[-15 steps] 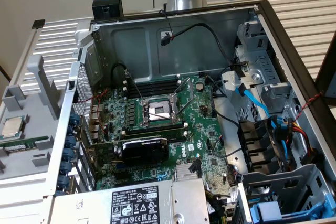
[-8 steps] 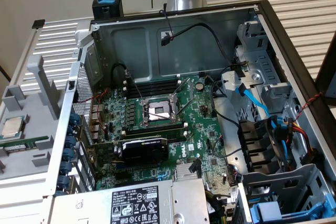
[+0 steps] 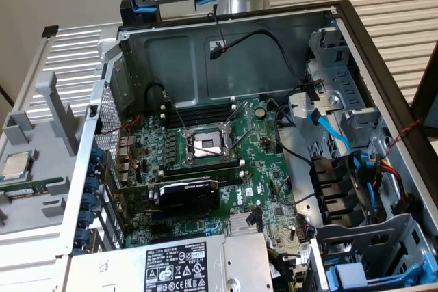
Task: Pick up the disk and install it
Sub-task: 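Pick up the disk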
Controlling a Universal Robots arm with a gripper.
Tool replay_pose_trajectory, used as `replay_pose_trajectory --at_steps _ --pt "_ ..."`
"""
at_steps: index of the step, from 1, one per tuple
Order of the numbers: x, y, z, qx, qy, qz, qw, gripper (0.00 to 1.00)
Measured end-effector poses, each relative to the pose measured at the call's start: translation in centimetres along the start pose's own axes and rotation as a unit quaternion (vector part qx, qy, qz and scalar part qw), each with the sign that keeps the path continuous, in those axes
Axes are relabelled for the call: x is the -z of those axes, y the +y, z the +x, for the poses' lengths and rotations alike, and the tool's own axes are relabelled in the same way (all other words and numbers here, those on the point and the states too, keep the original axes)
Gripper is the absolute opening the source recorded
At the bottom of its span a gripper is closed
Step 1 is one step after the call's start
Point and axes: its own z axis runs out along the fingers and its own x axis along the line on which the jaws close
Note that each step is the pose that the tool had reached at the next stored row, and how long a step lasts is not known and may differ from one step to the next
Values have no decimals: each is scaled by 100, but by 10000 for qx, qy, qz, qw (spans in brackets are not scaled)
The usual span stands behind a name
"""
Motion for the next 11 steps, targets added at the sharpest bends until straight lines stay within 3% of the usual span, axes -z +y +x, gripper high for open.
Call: replay_pose_trajectory --at_steps 8,11 --pt "32 -99 207 0 0 -8 10000 37" --pt "35 -117 238 0 0 -8 10000 37"
